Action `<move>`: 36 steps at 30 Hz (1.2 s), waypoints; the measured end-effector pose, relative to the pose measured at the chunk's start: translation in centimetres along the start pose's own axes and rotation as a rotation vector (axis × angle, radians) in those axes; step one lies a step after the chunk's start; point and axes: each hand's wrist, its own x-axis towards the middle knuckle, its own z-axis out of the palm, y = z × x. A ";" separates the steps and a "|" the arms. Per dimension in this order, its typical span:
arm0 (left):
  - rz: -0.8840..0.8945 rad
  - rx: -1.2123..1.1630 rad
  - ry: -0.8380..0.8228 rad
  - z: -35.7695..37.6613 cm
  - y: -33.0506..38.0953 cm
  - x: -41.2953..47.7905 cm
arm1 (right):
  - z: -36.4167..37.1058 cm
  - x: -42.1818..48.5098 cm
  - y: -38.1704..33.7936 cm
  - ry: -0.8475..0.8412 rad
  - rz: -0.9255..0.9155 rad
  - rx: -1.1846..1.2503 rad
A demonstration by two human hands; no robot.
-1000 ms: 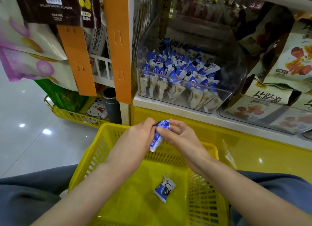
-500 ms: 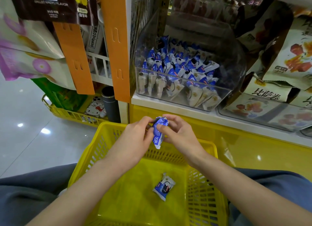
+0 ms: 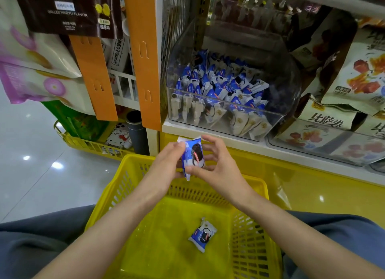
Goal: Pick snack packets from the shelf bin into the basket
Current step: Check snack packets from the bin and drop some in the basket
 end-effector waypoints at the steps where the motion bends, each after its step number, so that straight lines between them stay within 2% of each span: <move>1: 0.039 0.045 -0.007 0.1 -0.2 -0.2 | 0.1 -0.1 0.0 0.019 -0.017 -0.029; 4: 0.152 0.103 0.023 0.2 -0.6 -0.4 | 0.2 -0.2 -0.1 0.012 -0.039 -0.036; 8: 0.192 0.058 0.073 0.2 -0.1 -0.3 | -0.5 -0.1 -0.7 -0.038 -0.086 -0.067; 11: 0.156 0.034 0.055 0.3 0.3 -0.3 | -1.1 0.0 -1.2 -0.015 -0.083 -0.005; 15: 0.043 0.018 -0.063 0.6 0.6 -0.4 | -1.5 -0.3 -1.7 0.034 -0.029 0.087; 19: 0.096 0.029 -0.025 0.5 1.1 -0.4 | -2.4 -0.9 -2.6 0.044 -0.186 -0.183; 22: 0.120 -0.020 -0.001 0.1 1.7 -0.3 | -4.8 0.9 -4.3 0.217 -0.312 -0.334; 25: 0.131 -0.024 0.018 -0.1 2.0 -0.2 | -8.1 4.5 -5.6 0.397 -0.351 -0.477; 27: 0.133 -0.027 0.025 -0.1 2.2 -0.2 | -9.8 7.4 -5.8 0.366 -0.263 -0.580; 31: 0.148 -0.047 0.017 0.0 2.7 -0.3 | -11.6 11.7 -5.3 0.173 0.049 -0.750; 36: 0.157 -0.048 0.014 0.0 3.1 -0.4 | -11.5 13.0 -5.1 0.099 0.090 -0.800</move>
